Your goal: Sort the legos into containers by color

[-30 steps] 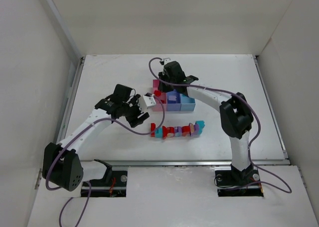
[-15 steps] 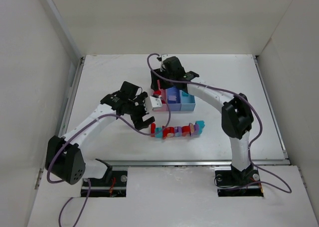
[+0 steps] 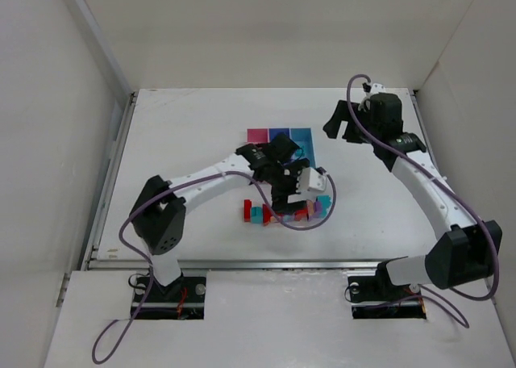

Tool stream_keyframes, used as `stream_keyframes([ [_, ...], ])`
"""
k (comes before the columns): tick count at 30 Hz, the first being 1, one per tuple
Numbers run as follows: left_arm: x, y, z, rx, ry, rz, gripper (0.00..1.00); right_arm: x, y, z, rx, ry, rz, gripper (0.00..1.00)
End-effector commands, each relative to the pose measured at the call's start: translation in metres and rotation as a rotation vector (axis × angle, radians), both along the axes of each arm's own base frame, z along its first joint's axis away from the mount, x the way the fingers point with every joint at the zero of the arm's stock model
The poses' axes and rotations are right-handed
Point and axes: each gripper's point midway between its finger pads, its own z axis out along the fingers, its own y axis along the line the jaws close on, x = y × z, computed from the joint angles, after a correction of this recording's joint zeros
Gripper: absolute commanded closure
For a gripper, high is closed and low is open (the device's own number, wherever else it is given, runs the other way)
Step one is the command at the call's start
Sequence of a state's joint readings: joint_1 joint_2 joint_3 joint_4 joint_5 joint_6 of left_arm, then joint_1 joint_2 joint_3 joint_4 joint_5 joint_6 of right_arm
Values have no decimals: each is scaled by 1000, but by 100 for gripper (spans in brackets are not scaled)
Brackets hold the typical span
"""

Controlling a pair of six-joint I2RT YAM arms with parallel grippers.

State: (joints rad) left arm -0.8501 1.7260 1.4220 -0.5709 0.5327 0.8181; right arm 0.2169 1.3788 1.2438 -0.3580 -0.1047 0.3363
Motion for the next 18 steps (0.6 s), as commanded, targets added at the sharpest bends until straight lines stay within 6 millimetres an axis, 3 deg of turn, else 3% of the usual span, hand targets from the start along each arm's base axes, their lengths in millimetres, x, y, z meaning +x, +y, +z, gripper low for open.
stream_keyframes([
  [1, -5, -12, -13, 24, 6, -37, 0, -21, 8, -21, -20, 43, 44, 6],
  [3, -16, -16, -21, 29, 19, -50, 0, -25, 7, -27, -23, 55, 44, 6],
  [8, -10, -37, -37, 14, -3, 10, 0, -34, 7, -41, -22, 71, 52, 6],
  [11, -10, -38, -48, 30, 20, 25, 0, -36, 6, -41, -22, 70, 52, 6],
  [18, -19, -35, -73, 71, 77, 52, 16, -39, -7, -44, -62, 71, 15, 6],
])
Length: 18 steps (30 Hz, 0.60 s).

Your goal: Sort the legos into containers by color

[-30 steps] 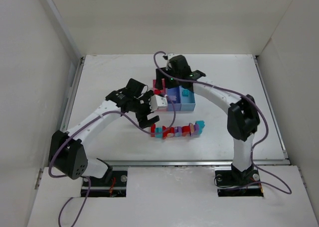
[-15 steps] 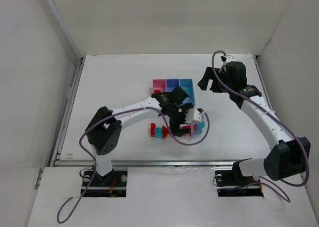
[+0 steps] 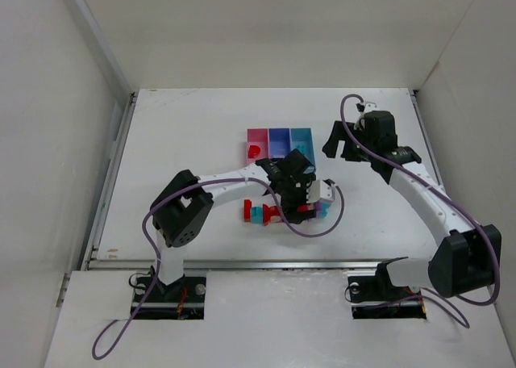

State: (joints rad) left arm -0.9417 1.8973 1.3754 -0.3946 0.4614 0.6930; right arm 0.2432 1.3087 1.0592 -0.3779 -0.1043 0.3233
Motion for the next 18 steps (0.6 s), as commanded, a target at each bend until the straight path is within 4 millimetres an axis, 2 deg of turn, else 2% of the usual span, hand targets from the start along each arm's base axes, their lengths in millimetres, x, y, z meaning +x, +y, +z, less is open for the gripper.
stream_keyframes([
  [1, -7, -1, 0, -7, 19, 11, 18, 2, -7, 15, -21, -56, -15, 6],
  [7, -4, -6, -8, -13, 36, 58, 39, 3, -11, 17, -29, -59, -19, 6],
  [11, -5, -11, -7, -42, 53, 73, 43, 3, -13, 12, -28, -38, -21, 6],
  [15, -7, -11, -13, -38, 73, 78, 55, 1, -18, 6, -39, -22, -24, 6],
  [16, -7, -11, -13, -38, 73, 78, 62, 2, -20, 6, -34, -21, -28, 6],
  [18, -9, -11, -15, -43, 74, 66, 69, 1, -24, 4, -43, -15, -31, 6],
])
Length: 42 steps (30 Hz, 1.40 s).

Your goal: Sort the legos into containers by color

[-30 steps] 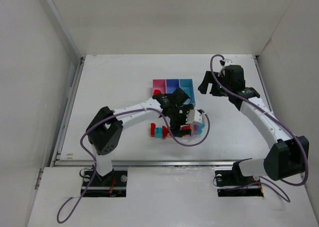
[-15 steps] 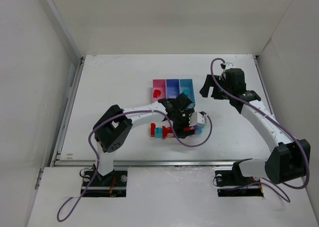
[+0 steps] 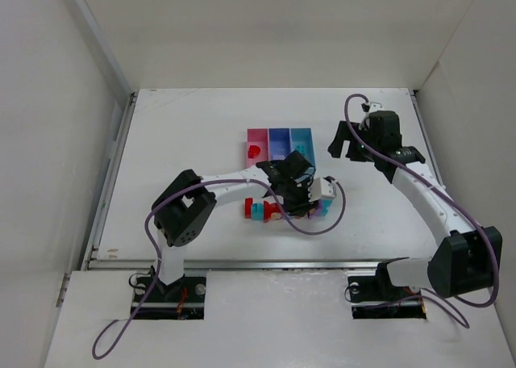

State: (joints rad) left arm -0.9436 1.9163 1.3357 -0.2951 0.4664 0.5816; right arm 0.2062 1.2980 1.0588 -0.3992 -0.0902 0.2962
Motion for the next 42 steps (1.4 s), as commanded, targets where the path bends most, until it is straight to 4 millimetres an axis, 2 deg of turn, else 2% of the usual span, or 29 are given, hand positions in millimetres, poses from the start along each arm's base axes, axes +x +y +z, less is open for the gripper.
stream_keyframes([
  [1, -8, -3, -3, -15, 24, -17, 73, 0, -6, 5, -12, -16, 1, 6],
  [2, -10, -4, -3, -20, 32, -23, 83, 0, -6, 5, -12, -16, 1, 6],
  [5, -10, -4, -3, -20, 32, -23, 97, 2, -6, 9, -10, -25, 1, 6],
  [8, -8, 1, -1, 8, 28, -10, 100, -1, -11, 9, -30, -12, 5, 6],
  [9, -1, 4, 6, 8, 19, 18, 100, -1, -15, 7, -32, -1, -6, 6],
  [10, -1, 7, 14, 14, 14, 23, 100, -2, -16, 18, -48, -21, 8, 6],
  [12, 17, 16, 35, -2, -11, 83, 100, -4, -16, 29, -45, -34, 36, 6],
  [13, 22, 23, 42, 1, -22, 111, 100, -3, -16, 40, -43, -49, 53, 6],
  [14, 24, 31, 63, -16, -47, 129, 100, -6, -14, 51, -52, -76, 87, 6],
  [15, 29, 37, 75, -23, -82, 142, 100, -8, -14, 64, -47, -107, 108, 6],
  [17, 30, 50, 94, -49, -122, 154, 100, -19, 6, 92, -3, -176, 246, 5],
  [18, 29, 58, 118, -95, -167, 157, 100, -24, 14, 93, -4, -195, 328, 5],
  [19, 22, 66, 116, -90, -164, 156, 100, -37, 32, 103, 54, -219, 442, 5],
  [20, 18, 71, 121, -101, -172, 157, 100, -43, 40, 105, 78, -228, 501, 5],
  [21, 15, 74, 140, -154, -213, 159, 100, -50, 47, 107, 102, -244, 554, 5],
  [22, 12, 77, 143, -168, -224, 160, 100, -58, 54, 107, 136, -253, 605, 5],
  [23, 6, 82, 138, -170, -216, 154, 100, -72, 68, 110, 211, -258, 712, 5],
  [24, 4, 84, 141, -185, -227, 154, 100, -77, 74, 105, 243, -267, 761, 6],
  [25, 3, 85, 155, -227, -260, 156, 100, -81, 79, 104, 270, -265, 799, 6],
  [26, 0, 88, 151, -230, -249, 167, 100, -88, 84, 110, 312, -273, 848, 7],
  [29, -4, 89, 160, -260, -253, 170, 100, -88, 90, 112, 381, -267, 858, 7],
  [30, -4, 89, 160, -260, -253, 170, 100, -87, 93, 120, 399, -309, 883, 7],
  [34, -3, 89, 165, -274, -265, 183, 100, -87, 98, 115, 428, -274, 878, 7],
  [37, 0, 89, 167, -278, -275, 189, 100, -89, 105, 105, 459, -216, 897, 7],
  [40, -1, 90, 177, -300, -292, 190, 100, -84, 105, 81, 465, -126, 876, 7],
  [41, -1, 90, 177, -300, -292, 190, 100, -83, 104, 79, 463, -117, 866, 7],
  [42, -1, 90, 177, -300, -292, 190, 100, -79, 104, 68, 468, -80, 860, 7],
])
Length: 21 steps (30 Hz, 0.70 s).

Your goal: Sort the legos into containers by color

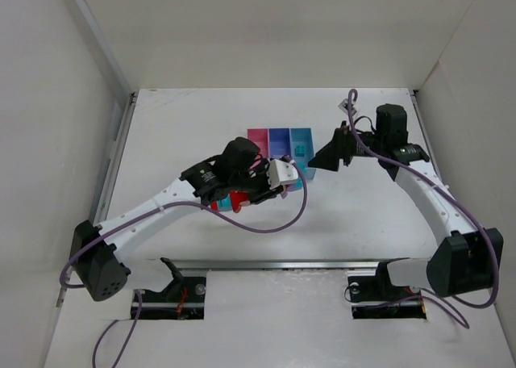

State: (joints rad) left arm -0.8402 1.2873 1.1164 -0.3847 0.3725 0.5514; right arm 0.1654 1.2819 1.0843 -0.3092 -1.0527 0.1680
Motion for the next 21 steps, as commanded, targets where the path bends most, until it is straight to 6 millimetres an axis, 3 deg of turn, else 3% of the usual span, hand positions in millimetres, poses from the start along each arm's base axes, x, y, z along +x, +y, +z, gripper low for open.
stream_keyframes([
  [1, 2, -4, 35, -95, -72, 0, 100, 2, 5, -14, 4, 33, 52, 7],
  [3, -1, -6, 36, -104, -80, -9, 100, -2, 13, -23, 8, 80, 91, 12],
  [6, -1, -6, 42, -119, -93, -9, 100, 0, 16, -17, 15, 51, 99, 17],
  [11, -1, -6, 42, -119, -93, -9, 100, 8, 20, -18, 34, 82, 97, 17],
  [19, 0, -7, 44, -126, -99, -9, 100, -5, 36, -18, 48, 99, 177, 22],
  [21, 0, -7, 44, -126, -99, -9, 100, -7, 39, -17, 53, 100, 197, 30],
])
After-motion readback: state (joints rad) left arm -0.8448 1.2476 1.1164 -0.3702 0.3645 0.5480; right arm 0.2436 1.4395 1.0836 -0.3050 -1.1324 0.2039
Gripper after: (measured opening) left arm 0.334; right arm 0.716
